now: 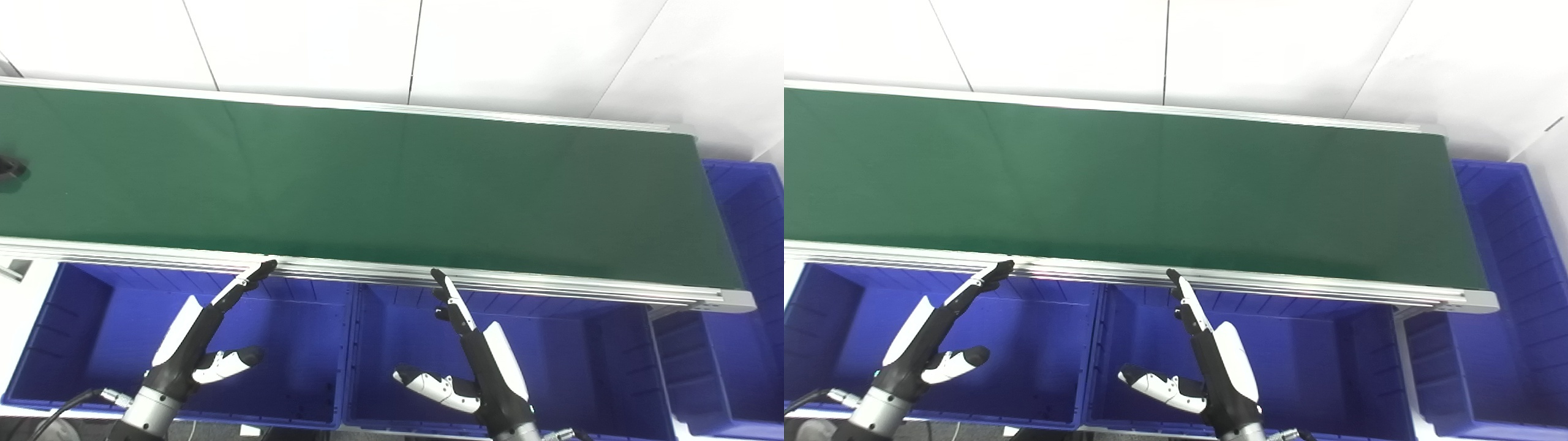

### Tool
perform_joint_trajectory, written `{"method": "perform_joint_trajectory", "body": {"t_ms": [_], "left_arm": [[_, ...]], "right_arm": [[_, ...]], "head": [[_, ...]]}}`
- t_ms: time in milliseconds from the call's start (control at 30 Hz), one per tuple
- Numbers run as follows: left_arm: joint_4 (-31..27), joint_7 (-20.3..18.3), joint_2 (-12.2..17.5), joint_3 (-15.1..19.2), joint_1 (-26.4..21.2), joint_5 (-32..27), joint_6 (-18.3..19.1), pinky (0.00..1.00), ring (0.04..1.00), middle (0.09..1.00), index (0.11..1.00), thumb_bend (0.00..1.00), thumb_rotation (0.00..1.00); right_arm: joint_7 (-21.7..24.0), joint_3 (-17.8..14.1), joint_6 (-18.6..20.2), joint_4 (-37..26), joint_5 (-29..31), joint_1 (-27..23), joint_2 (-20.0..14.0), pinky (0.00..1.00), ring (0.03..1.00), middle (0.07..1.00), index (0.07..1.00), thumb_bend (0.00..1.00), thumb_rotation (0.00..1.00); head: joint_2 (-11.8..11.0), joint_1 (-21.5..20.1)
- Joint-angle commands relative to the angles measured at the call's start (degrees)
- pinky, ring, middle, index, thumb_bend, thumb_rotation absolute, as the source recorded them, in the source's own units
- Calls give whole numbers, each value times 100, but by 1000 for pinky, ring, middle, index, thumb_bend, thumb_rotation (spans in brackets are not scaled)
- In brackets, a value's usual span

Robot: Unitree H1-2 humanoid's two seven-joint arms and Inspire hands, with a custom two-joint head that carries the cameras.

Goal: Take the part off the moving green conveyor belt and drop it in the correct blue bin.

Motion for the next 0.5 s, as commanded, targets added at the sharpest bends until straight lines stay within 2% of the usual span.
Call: {"method": "perform_joint_trajectory", "body": {"t_ms": [0, 467], "left_arm": [[-114, 43, 44, 66, -40, -22, -169, 862, 896, 909, 901, 783, 956], [-110, 32, 26, 63, -28, 2, -169, 861, 893, 909, 898, 784, 959]], "right_arm": [[-17, 16, -37, -159, -1, 5, 41, 860, 946, 989, 1000, 778, 659], [-5, 16, -51, -119, 31, -20, 36, 843, 944, 992, 1000, 779, 646]], "head": [[-6, 16], [-30, 49]]}}
